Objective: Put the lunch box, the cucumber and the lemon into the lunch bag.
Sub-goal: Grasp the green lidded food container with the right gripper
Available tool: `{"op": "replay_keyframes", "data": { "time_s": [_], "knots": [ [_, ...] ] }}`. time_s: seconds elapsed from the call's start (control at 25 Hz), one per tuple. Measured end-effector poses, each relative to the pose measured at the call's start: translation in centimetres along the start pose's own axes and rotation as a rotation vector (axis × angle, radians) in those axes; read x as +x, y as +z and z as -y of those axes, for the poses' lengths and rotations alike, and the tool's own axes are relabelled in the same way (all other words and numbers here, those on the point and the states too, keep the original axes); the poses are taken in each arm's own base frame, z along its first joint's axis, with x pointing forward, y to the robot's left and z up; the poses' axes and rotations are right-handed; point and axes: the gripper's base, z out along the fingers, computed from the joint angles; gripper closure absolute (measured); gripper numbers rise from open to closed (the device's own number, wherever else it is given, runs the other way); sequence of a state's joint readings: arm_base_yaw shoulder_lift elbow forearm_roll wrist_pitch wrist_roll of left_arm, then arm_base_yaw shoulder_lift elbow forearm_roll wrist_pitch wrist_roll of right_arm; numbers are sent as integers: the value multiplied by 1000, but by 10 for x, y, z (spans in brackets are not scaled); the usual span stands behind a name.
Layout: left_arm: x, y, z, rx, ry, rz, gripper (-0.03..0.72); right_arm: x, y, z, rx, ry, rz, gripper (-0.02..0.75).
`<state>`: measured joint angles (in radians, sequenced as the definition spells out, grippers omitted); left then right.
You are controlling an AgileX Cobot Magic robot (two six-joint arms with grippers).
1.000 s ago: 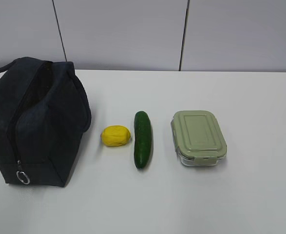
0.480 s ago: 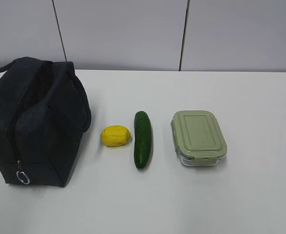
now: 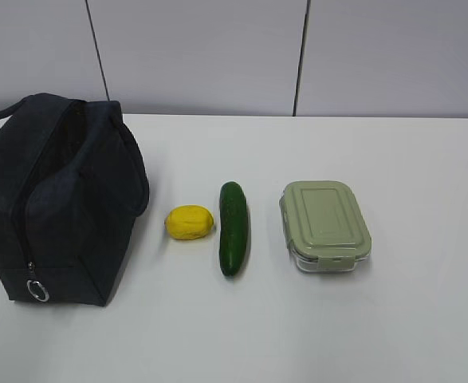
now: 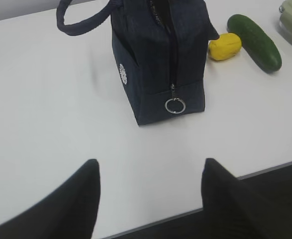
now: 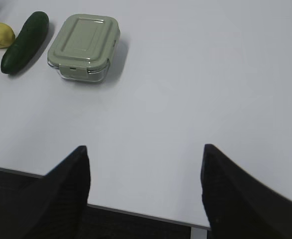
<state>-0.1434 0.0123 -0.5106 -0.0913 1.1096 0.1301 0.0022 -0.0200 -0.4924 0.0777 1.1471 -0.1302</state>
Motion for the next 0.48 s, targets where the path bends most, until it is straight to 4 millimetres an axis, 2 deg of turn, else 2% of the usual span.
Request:
{"op": "replay_keyframes", "data": {
  "time_s": [0.48],
  "knots": [
    [0, 0, -1, -11, 6, -1, 241, 0, 0, 0, 0, 0, 0, 221]
  ]
}}
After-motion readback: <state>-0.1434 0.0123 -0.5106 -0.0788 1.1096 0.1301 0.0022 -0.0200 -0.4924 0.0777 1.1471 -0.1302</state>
